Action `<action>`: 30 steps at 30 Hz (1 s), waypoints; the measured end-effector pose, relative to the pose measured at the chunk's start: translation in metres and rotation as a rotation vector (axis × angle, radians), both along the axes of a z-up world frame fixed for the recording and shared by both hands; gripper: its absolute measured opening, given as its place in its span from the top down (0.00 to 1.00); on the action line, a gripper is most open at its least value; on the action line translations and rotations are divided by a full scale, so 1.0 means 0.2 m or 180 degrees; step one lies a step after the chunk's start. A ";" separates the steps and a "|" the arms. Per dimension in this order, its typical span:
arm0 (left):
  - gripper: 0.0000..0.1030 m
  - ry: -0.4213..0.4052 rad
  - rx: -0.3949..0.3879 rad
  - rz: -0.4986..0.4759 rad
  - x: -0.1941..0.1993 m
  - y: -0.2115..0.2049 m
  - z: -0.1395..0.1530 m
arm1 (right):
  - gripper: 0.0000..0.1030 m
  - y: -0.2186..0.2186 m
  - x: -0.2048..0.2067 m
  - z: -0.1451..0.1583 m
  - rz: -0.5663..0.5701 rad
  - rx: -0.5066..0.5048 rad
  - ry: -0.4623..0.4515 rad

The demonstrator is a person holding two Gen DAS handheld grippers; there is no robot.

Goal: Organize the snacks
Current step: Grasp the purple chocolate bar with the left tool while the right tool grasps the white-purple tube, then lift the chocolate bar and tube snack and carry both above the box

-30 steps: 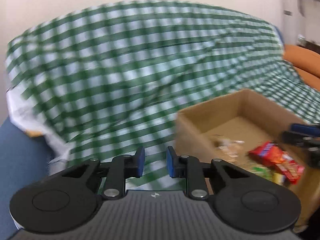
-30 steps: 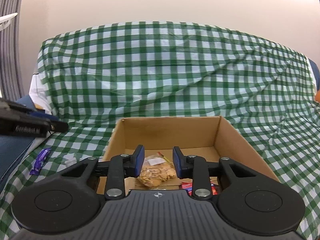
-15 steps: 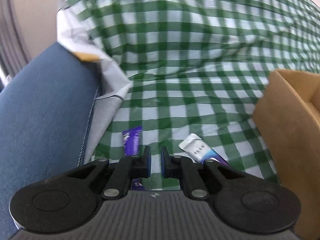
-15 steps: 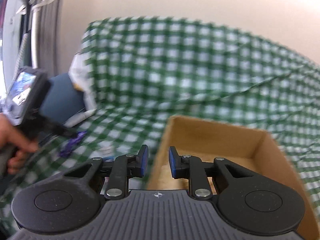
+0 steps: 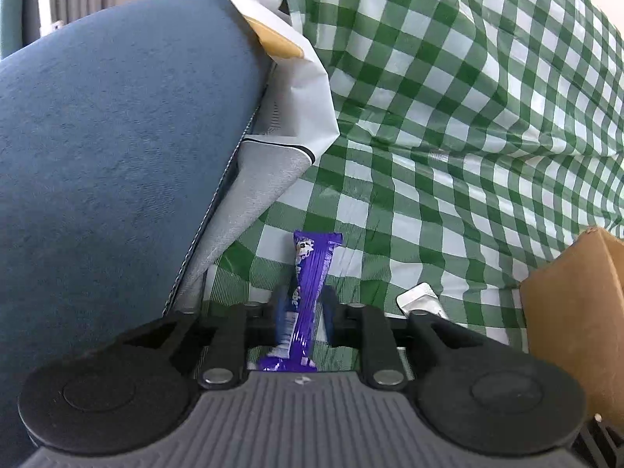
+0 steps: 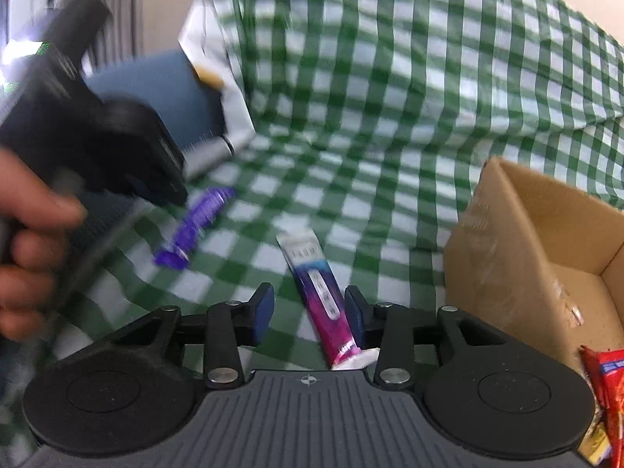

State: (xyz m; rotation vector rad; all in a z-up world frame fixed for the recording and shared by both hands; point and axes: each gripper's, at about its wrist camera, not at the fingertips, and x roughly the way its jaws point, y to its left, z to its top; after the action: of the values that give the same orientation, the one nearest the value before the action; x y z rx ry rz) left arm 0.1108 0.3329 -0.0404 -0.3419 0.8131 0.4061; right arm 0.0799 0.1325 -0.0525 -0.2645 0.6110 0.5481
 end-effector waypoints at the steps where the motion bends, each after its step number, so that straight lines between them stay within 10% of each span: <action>1: 0.68 0.0000 0.0030 -0.0014 0.01 0.00 -0.01 | 0.58 0.01 0.03 -0.03 -0.0060 -0.0050 0.0034; 14: 0.68 0.0344 0.0210 -0.0114 0.15 -0.04 -0.18 | 0.49 0.03 0.21 -0.23 -0.0378 -0.0061 0.0441; 19: 0.82 0.0462 0.0304 -0.0146 0.16 -0.06 -0.19 | 0.73 0.02 0.21 -0.22 -0.0254 0.0022 0.0466; 30: 0.82 0.0274 -0.0032 -0.0115 0.02 -0.08 0.00 | 0.79 -0.02 0.09 -0.07 -0.0005 0.0135 0.0454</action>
State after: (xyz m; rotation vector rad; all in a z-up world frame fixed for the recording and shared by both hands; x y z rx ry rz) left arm 0.1150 0.3169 -0.0397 -0.3204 0.9045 0.3850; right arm 0.0976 0.1287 -0.0667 -0.1860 0.7369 0.5812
